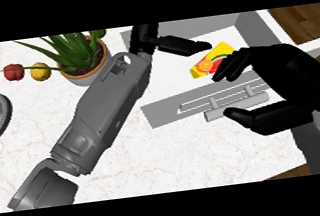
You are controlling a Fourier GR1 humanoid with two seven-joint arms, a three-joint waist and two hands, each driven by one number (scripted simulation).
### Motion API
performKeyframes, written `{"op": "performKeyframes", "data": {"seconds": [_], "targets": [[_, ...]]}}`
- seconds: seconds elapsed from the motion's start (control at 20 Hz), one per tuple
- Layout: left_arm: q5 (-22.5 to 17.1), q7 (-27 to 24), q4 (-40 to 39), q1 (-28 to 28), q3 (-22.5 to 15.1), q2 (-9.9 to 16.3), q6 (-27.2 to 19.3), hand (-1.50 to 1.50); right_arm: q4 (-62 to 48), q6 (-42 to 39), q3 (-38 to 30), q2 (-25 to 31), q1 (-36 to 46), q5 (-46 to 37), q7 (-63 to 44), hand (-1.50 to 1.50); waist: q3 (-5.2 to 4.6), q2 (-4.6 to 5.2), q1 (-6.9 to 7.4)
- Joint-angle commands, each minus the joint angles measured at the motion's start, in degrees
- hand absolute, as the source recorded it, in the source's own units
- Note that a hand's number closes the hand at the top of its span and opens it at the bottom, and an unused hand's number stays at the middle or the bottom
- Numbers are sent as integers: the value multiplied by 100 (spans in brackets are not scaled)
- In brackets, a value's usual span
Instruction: Pick up the cup, place it into the drawer and close the drawer
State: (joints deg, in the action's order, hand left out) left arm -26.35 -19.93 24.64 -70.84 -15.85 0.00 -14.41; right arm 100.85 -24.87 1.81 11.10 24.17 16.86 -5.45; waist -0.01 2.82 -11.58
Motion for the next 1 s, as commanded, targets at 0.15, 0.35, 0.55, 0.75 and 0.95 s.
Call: {"op": "performKeyframes", "data": {"seconds": [0.15,0.35,0.55,0.75,0.95], "targets": [[-658,-638,86,26,176,0,-224,-150,90,-1194,744,843,-243,-65,-663,150,-6,-128,276],[-796,-667,-111,-231,204,0,-399,-150,151,-1268,880,1221,-526,-862,-707,-150,4,-154,502],[-866,-716,-222,-254,324,0,-405,-150,282,-750,1185,1207,-540,-2419,-354,-150,7,-186,799],[-1031,-946,61,242,207,0,-125,-150,-760,-190,1426,992,-758,-3367,211,-150,7,-226,1093],[-1011,-1169,124,423,368,0,86,-150,-1898,154,1899,734,-511,-4092,541,-150,6,-224,1253]]}}
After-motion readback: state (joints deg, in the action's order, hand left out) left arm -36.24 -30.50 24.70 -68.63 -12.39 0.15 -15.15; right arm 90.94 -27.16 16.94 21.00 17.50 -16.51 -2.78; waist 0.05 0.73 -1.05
